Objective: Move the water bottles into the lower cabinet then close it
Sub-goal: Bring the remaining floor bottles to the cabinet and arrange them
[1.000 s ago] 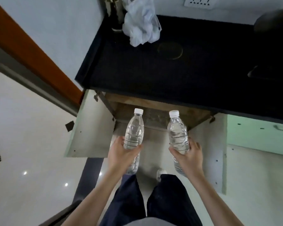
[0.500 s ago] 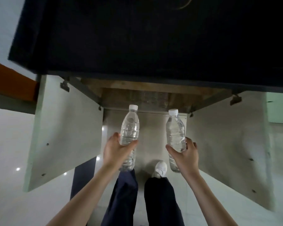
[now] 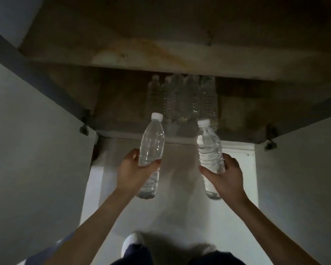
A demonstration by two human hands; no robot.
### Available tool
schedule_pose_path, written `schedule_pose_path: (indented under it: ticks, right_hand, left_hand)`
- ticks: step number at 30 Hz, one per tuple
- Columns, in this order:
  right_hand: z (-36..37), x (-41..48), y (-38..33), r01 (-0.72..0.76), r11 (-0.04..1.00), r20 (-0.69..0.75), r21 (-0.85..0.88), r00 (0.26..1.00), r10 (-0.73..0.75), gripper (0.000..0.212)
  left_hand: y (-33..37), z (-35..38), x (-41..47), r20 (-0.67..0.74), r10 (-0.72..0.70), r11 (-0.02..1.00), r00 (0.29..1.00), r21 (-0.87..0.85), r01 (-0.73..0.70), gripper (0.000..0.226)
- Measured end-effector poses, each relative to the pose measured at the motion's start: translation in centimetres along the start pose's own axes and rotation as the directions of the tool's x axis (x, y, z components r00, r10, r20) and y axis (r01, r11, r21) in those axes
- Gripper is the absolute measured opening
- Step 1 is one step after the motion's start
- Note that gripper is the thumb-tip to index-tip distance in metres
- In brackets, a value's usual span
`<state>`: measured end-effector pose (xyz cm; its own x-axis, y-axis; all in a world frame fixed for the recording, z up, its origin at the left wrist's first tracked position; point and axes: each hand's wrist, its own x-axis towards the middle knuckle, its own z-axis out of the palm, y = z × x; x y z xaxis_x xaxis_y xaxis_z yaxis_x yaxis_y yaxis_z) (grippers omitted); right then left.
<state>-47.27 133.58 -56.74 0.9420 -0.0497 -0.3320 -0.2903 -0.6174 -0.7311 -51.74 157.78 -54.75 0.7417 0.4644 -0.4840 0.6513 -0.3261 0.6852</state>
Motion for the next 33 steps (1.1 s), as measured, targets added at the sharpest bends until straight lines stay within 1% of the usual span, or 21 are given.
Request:
schedule_pose_path:
  ticks: [2, 5, 7, 9, 11, 14, 16, 17, 20, 22, 28, 33]
  right_hand:
    - [2.4, 2.5, 2.0, 0.031, 0.998, -0.009, 0.046, 1.0, -0.03, 0.044]
    - [5.1, 5.9, 3.9, 0.105, 0.988, -0.023, 0.115, 0.994, -0.103, 0.036]
    - [6.4, 7.7, 4.6, 0.135, 0.98, -0.038, 0.147, 0.991, -0.13, 0.034]
    - [7.2, 9.2, 4.5, 0.168, 0.97, -0.053, 0.176, 0.986, -0.161, 0.03]
    - [7.8, 10.4, 4.2, 0.21, 0.955, -0.071, 0.208, 0.977, -0.199, 0.031]
    - [8.0, 11.2, 3.1, 0.24, 0.94, -0.096, 0.242, 0.97, -0.223, 0.034]
    - [7.7, 11.5, 2.0, 0.24, 0.932, -0.113, 0.271, 0.97, -0.216, 0.029]
    - [7.6, 11.6, 1.3, 0.238, 0.926, -0.114, 0.293, 0.97, -0.213, 0.026]
    - [7.6, 12.0, -0.2, 0.241, 0.91, -0.117, 0.337, 0.97, -0.213, 0.025]
    - [7.9, 12.6, -1.0, 0.242, 0.904, -0.124, 0.352, 0.969, -0.212, 0.027]
    - [8.9, 14.0, -2.1, 0.259, 0.88, -0.099, 0.398, 0.966, -0.24, 0.026]
    - [9.8, 14.5, -1.6, 0.25, 0.892, -0.114, 0.376, 0.968, -0.224, 0.032]
  left_hand:
    - [-2.7, 2.2, 3.5, -0.017, 0.014, 1.0, 1.0, -0.024, -0.014, 0.035]
    - [-5.4, 4.3, 7.9, -0.039, 0.027, 0.995, 0.999, -0.092, -0.03, 0.035]
    - [-6.4, 5.1, 10.2, -0.055, 0.073, 0.987, 0.996, -0.14, -0.08, 0.032]
    - [-6.5, 5.3, 11.7, -0.087, 0.132, 0.974, 0.987, -0.174, -0.146, 0.03]
    - [-5.7, 5.2, 13.1, -0.09, 0.165, 0.959, 0.982, -0.216, -0.181, 0.026]
    - [-3.5, 4.4, 14.9, -0.095, 0.193, 0.94, 0.977, -0.268, -0.212, 0.033]
    - [-1.4, 3.9, 15.6, -0.101, 0.222, 0.938, 0.97, -0.248, -0.241, 0.038]
    - [-0.4, 3.5, 15.9, -0.09, 0.227, 0.943, 0.97, -0.227, -0.242, 0.034]
    - [2.6, 2.8, 17.6, -0.06, 0.199, 0.964, 0.978, -0.167, -0.206, 0.03]
    - [3.9, 2.6, 19.2, -0.039, 0.179, 0.974, 0.983, -0.134, -0.183, 0.033]
    - [5.6, 3.9, 23.1, -0.078, 0.198, 0.98, 0.977, 0.026, -0.197, 0.036]
    - [5.6, 5.3, 25.0, -0.11, 0.205, 0.972, 0.973, 0.139, -0.189, 0.043]
